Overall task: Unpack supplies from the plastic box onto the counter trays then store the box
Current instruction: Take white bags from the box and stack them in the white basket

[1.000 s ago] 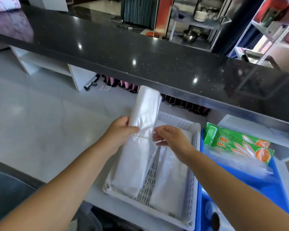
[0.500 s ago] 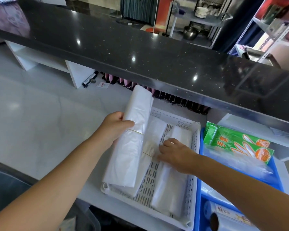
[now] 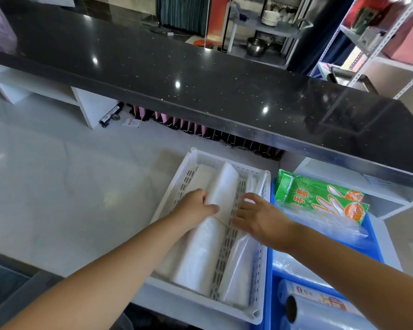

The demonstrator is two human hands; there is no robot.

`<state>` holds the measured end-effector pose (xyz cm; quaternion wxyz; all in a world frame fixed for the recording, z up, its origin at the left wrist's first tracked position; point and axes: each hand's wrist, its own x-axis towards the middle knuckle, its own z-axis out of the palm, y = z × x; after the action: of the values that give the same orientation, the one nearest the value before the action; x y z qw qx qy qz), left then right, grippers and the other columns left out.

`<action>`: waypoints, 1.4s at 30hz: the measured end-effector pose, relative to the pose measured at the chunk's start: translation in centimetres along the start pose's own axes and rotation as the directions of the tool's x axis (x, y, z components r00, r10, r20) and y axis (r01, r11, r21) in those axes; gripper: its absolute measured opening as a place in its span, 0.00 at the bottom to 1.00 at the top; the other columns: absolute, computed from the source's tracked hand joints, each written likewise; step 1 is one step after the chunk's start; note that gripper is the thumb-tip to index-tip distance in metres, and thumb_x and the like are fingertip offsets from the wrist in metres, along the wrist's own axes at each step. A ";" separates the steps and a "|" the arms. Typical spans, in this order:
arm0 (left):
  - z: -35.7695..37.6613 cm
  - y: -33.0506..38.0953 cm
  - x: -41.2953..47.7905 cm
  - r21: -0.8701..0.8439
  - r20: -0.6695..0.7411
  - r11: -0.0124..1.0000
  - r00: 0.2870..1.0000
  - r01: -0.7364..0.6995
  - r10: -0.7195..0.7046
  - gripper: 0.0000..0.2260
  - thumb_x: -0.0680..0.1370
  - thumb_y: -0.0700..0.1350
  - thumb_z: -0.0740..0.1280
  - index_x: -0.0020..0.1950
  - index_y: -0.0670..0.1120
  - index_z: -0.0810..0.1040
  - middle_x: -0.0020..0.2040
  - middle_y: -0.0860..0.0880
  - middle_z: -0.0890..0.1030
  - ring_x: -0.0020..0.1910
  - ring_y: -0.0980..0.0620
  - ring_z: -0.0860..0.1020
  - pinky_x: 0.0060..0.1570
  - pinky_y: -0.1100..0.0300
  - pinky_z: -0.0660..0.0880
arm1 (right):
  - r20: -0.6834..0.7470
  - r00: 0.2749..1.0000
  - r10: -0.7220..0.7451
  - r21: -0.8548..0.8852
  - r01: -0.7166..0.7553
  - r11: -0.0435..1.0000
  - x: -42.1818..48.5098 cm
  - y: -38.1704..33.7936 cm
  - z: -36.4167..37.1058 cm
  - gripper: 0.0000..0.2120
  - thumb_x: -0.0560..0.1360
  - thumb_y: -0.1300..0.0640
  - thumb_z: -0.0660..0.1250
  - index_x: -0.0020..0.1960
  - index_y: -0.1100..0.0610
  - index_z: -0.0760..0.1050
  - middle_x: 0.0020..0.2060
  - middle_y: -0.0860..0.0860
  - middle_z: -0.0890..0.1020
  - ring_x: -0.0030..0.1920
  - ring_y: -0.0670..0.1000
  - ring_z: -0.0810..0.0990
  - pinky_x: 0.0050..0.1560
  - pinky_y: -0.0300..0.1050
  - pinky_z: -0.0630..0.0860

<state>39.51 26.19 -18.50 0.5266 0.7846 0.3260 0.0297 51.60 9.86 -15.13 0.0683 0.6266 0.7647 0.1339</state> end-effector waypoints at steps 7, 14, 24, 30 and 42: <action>1.4 -0.6 -0.7 0.328 -0.080 0.941 0.990 -0.084 0.117 0.15 0.70 0.50 0.69 0.52 0.45 0.73 0.45 0.48 0.78 0.47 0.46 0.77 0.41 0.56 0.70 | -0.041 0.999 0.016 -0.029 -0.018 0.999 0.3 -0.7 1.1 0.11 0.67 0.66 0.68 0.47 0.54 0.77 0.34 0.50 0.79 0.40 0.54 0.78 0.61 0.53 0.73; 0.0 -1.5 -0.4 0.605 -0.126 0.796 0.984 -0.026 0.128 0.26 0.71 0.59 0.67 0.60 0.44 0.68 0.65 0.44 0.67 0.64 0.43 0.65 0.59 0.50 0.66 | -0.014 1.000 0.021 -0.034 -0.021 0.999 1.5 -1.1 2.8 0.14 0.67 0.64 0.69 0.51 0.53 0.78 0.44 0.49 0.82 0.48 0.52 0.80 0.63 0.53 0.72; 1.0 -2.4 -1.9 0.733 -0.216 0.680 0.947 -0.004 0.238 0.18 0.71 0.54 0.67 0.55 0.45 0.72 0.62 0.46 0.70 0.61 0.44 0.66 0.58 0.54 0.66 | -0.034 0.999 0.024 0.017 -0.024 1.000 2.3 -1.5 2.9 0.15 0.65 0.66 0.68 0.49 0.53 0.80 0.41 0.50 0.81 0.46 0.54 0.80 0.63 0.54 0.72; 1.5 -2.2 -2.7 0.617 -0.172 0.787 0.977 0.010 0.123 0.18 0.71 0.58 0.65 0.49 0.45 0.71 0.47 0.47 0.78 0.47 0.44 0.78 0.39 0.56 0.69 | -0.036 0.999 0.010 0.038 -0.008 0.999 1.7 -1.2 2.7 0.14 0.66 0.64 0.68 0.49 0.53 0.80 0.42 0.51 0.82 0.47 0.54 0.81 0.62 0.52 0.73; 1.2 -2.4 -3.8 0.513 -0.248 0.856 0.965 0.054 0.088 0.07 0.75 0.45 0.61 0.41 0.43 0.73 0.39 0.47 0.78 0.37 0.47 0.73 0.32 0.59 0.64 | -0.005 1.000 -0.003 0.199 0.004 0.980 2.5 -0.8 1.9 0.17 0.61 0.71 0.68 0.47 0.58 0.80 0.38 0.54 0.82 0.42 0.57 0.80 0.48 0.50 0.78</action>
<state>35.80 23.69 -19.97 0.2490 0.8886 0.3821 0.0497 50.85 12.34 -17.05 0.0035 0.6287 0.7754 0.0581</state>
